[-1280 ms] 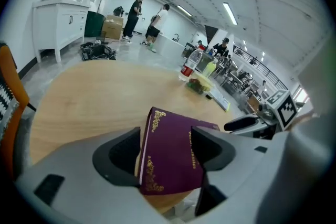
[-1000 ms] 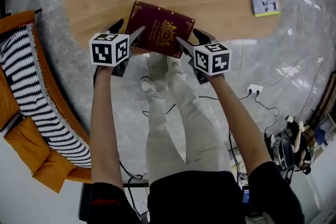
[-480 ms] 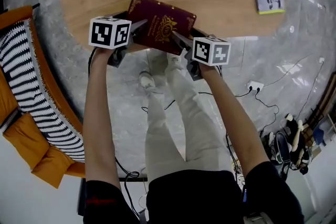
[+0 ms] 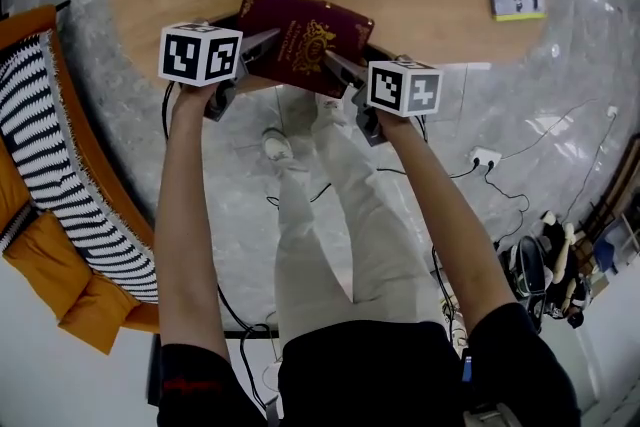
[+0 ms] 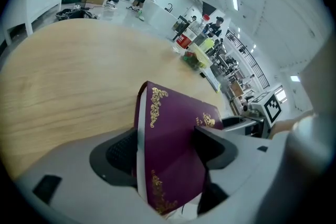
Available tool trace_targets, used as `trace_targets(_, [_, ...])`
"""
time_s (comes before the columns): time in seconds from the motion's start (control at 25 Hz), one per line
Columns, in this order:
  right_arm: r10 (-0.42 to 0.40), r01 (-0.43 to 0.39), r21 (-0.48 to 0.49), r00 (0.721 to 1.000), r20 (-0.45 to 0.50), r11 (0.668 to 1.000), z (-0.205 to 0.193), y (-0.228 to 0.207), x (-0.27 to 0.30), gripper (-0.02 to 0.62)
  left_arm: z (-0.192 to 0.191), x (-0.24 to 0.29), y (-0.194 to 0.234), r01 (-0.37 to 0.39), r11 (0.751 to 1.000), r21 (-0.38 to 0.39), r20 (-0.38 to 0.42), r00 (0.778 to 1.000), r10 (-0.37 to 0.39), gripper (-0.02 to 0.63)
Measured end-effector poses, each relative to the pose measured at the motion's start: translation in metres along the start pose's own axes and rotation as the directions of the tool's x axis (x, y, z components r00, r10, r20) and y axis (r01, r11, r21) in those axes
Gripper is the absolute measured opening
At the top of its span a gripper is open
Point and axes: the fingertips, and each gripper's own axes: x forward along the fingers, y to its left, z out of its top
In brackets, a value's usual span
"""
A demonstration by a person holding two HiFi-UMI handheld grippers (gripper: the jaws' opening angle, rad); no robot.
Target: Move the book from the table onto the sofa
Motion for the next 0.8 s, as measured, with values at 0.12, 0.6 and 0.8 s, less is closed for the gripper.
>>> trace_targets(0.12, [0.001, -0.001, -0.003, 1.0, 0.011, 1.0, -0.001, -0.001, 0.0, 0.34, -0.001, 0.0, 0.001, -0.004, 1.0, 0.005, 0.026, 1.0, 0.004, 0.342])
trace_targets(0.6, [0.004, -0.004, -0.009, 1.0, 0.008, 1.0, 0.003, 0.003, -0.002, 0.317, 0.002, -0.007, -0.001, -0.017, 1.0, 0.004, 0.031, 0.999, 0.017, 0.324])
trace_targets(0.8, [-0.009, 0.008, -0.045, 1.0, -0.02, 0.999, 0.006, 0.009, -0.011, 0.31, 0.008, -0.018, -0.01, -0.038, 0.998, 0.057, 0.017, 0.999, 0.038, 0.319])
